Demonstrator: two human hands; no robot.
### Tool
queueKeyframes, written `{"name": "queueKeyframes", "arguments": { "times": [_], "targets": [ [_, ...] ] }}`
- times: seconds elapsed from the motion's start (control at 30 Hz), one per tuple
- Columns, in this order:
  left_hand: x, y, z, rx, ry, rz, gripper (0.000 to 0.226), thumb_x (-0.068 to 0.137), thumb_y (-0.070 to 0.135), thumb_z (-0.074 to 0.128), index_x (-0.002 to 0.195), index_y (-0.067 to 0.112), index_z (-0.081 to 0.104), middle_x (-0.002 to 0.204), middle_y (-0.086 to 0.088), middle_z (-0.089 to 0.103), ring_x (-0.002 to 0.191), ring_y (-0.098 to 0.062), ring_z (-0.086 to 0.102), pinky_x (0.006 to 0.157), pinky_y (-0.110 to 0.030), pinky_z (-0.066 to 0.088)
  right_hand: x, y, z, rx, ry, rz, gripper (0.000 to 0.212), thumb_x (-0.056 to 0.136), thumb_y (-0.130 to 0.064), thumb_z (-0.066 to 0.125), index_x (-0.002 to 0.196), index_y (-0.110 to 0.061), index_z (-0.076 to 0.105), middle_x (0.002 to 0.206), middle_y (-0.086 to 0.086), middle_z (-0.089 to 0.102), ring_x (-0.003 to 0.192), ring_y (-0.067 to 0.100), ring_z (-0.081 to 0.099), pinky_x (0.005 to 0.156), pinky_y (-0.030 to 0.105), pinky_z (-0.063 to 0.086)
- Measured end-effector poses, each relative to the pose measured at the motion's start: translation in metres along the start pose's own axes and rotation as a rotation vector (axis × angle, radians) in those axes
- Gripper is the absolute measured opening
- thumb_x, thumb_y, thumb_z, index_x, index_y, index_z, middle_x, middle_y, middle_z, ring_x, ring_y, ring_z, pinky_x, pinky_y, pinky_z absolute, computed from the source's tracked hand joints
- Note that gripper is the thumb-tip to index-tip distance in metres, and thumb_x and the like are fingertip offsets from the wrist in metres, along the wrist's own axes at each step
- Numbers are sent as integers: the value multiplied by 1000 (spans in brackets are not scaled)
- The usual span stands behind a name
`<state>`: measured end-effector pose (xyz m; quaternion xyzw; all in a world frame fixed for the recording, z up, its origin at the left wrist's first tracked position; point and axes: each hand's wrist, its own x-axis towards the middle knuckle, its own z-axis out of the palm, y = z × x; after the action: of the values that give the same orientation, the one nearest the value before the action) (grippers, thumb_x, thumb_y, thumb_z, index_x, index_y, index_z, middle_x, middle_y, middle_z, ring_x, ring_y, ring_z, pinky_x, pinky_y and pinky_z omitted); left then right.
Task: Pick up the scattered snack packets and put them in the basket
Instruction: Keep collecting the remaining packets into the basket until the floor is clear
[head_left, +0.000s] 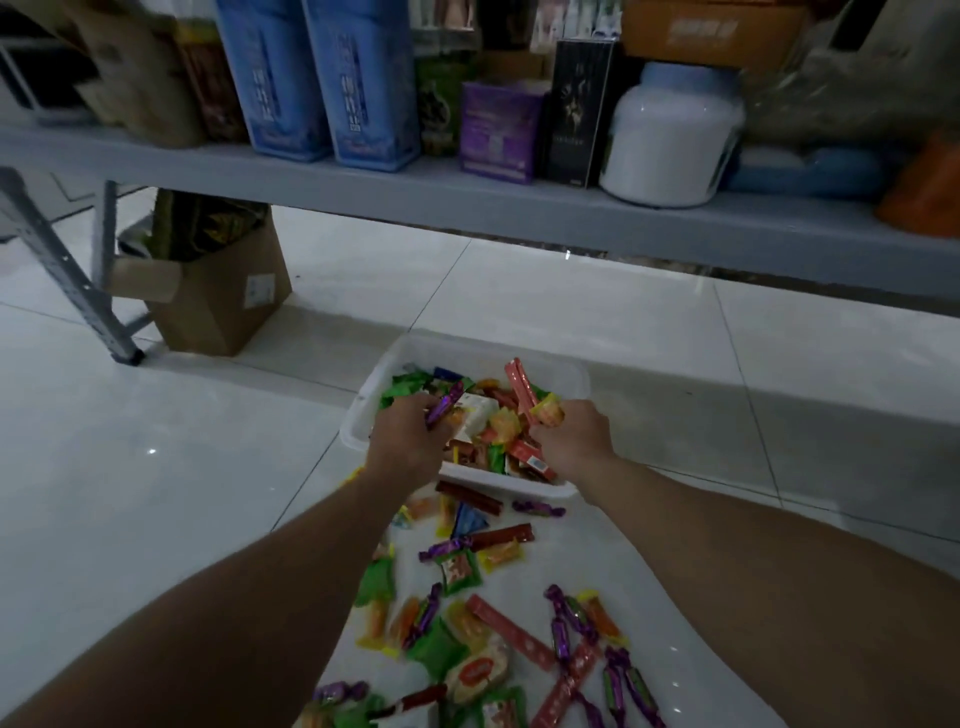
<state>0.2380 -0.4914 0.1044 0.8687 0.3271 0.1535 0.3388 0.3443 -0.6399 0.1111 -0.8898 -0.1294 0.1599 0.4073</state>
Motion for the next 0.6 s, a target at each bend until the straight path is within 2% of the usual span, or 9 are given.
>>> {"name": "queueKeyframes", "arguments": {
  "times": [0.07,0.17,0.27,0.33,0.43,0.53,0.6],
  "targets": [
    [12,2,2,18,-6,-6,11,90,27,63,85,17,66,72,1,60,69,-15,53,52,-25,30,14,-3,0,39,16,34,13,87,-16,63,94,-7,69,89,13,67,78,28,63,56,24,42],
    [33,4,20,-31,-23,-17,10,90,23,63,81,19,63,68,2,58,66,-14,53,51,-21,32,43,1,2,55,13,77,9,86,-16,66,89,-7,67,84,12,65,68,22,59,47,22,37],
    [55,5,48,-50,-28,-50,17,89,30,63,75,23,59,63,4,55,66,-18,54,60,-27,40,75,13,5,37,-21,105,9,84,-15,66,83,-7,65,82,13,64,72,27,61,54,26,42],
    [70,6,69,-76,-41,-77,21,90,29,63,71,20,59,63,1,54,63,-19,52,53,-26,37,98,23,7,10,-41,117,9,83,-14,66,88,-6,66,86,14,64,78,29,63,57,27,44],
    [92,8,98,-98,-52,-145,15,91,23,61,81,13,64,68,-5,58,59,-17,51,47,-24,33,134,39,11,-39,-96,100,12,83,-12,66,93,-6,66,90,14,64,80,29,62,54,26,42],
    [116,10,129,-119,-9,-212,23,91,24,61,71,12,61,62,-6,55,62,-22,52,51,-27,35,166,51,17,-50,-144,81,10,84,-12,66,92,-6,66,89,15,65,79,31,65,61,33,54],
    [131,13,145,-182,39,-299,17,90,24,62,82,10,67,71,-8,61,66,-21,55,55,-28,41,185,57,22,-45,-173,76,8,84,-10,66,90,-6,65,89,15,65,78,31,66,67,38,58]
  ]
}}
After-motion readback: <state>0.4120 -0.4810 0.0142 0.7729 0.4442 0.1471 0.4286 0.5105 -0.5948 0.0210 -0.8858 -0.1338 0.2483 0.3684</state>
